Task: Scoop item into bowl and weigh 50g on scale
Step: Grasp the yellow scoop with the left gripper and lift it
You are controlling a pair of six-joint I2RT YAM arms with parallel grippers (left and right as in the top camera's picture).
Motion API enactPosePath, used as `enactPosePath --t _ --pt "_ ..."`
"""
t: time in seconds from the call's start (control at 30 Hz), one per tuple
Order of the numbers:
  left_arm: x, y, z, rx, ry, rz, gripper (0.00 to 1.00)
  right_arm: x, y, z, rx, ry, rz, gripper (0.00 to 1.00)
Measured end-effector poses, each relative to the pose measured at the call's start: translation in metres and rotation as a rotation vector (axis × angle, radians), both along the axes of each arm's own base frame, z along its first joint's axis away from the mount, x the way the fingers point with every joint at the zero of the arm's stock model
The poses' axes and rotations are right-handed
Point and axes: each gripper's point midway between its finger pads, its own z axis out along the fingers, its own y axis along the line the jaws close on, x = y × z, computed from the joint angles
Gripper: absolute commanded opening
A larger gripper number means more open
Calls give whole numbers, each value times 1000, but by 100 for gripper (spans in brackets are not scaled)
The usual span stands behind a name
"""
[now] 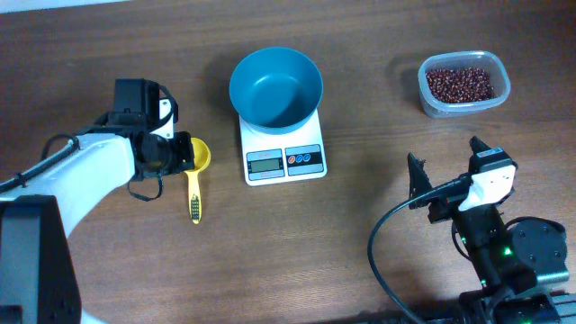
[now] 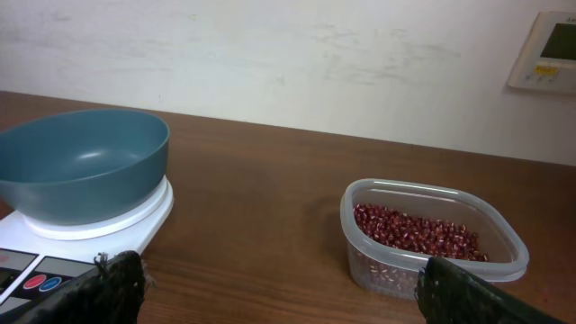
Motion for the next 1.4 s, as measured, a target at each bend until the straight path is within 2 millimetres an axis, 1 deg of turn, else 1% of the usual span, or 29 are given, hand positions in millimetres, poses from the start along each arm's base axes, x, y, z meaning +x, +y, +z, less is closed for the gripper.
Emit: enactPosePath --t 0.07,0.17,0.23,0.27,0.3,0.33,0.37,0.4,0.47,0.53,0.57,0.6,0.63,0.67,0.73,0.77,0.83,0.87,0.9,0.93,0.97,1.07,1.17,1.23,1.27,1.3,1.33,1.37,1.4 --pt "0 -1 0 -3 1 -1 0 0 0 0 0 0 0 99" --pt "-3 -9 0 -48 12 -20 0 0 0 0 1 0 0 99" --pt "-9 -11 0 -63 36 -21 0 0 0 0 0 0 0 99" --pt "-12 -11 4 -67 41 -17 0 0 0 0 0 0 0 99" --pt "-16 -11 19 -73 27 -6 0 0 0 0 0 0 0 99" --pt "-16 -11 38 -90 -14 14 0 0 0 0 1 0 0 99" --pt "-19 -11 63 -116 -59 54 0 0 0 0 1 0 0 99" --pt "-25 -10 83 -152 -84 118 0 0 0 0 1 0 0 99" --pt "-47 -8 108 -243 -69 307 0 0 0 0 0 -1 0 99" --pt "-65 -9 114 -312 -14 444 0 0 0 0 0 -1 0 99" --pt "-69 -16 119 -387 7 496 0 0 0 0 0 -1 0 99" --pt "-70 -20 124 -419 8 503 0 0 0 0 0 -1 0 99" --pt "-75 -31 125 -483 50 506 0 0 0 0 1 -1 0 99" --pt "-78 -35 125 -503 72 504 0 0 0 0 0 -1 0 99" --pt "-82 -40 126 -535 106 508 0 0 0 0 1 -1 0 99" --pt "-85 -40 124 -544 130 557 0 0 0 0 1 -1 0 99" --pt "-107 -24 111 -510 239 845 0 0 0 1 0 -2 0 99" --pt "-124 -14 104 -474 301 1036 0 0 0 0 1 -1 0 99" --pt "-137 -4 99 -454 332 1268 0 0 0 0 0 -1 0 99" --pt "-137 -1 99 -464 326 1378 0 0 0 0 1 -1 0 99" --pt "-142 0 98 -462 346 1442 0 0 0 0 1 -1 0 99" --pt "-156 -2 96 -446 406 1516 0 0 0 0 1 -1 0 99" --pt "-155 -3 97 -470 409 1582 0 0 0 0 1 -1 0 99" --pt "-146 -2 98 -494 376 1580 0 0 0 0 1 -1 0 99" --pt "-135 1 99 -517 323 1570 0 0 0 0 1 -1 0 99" --pt "-117 6 102 -547 231 1544 0 0 0 0 1 -1 0 99" --pt "-92 12 108 -587 114 1485 0 0 0 1 1 -2 0 99" --pt "-68 17 118 -623 3 1421 0 0 0 0 0 0 0 99" --pt "-56 20 126 -632 -68 1380 0 0 0 0 1 -1 0 99"
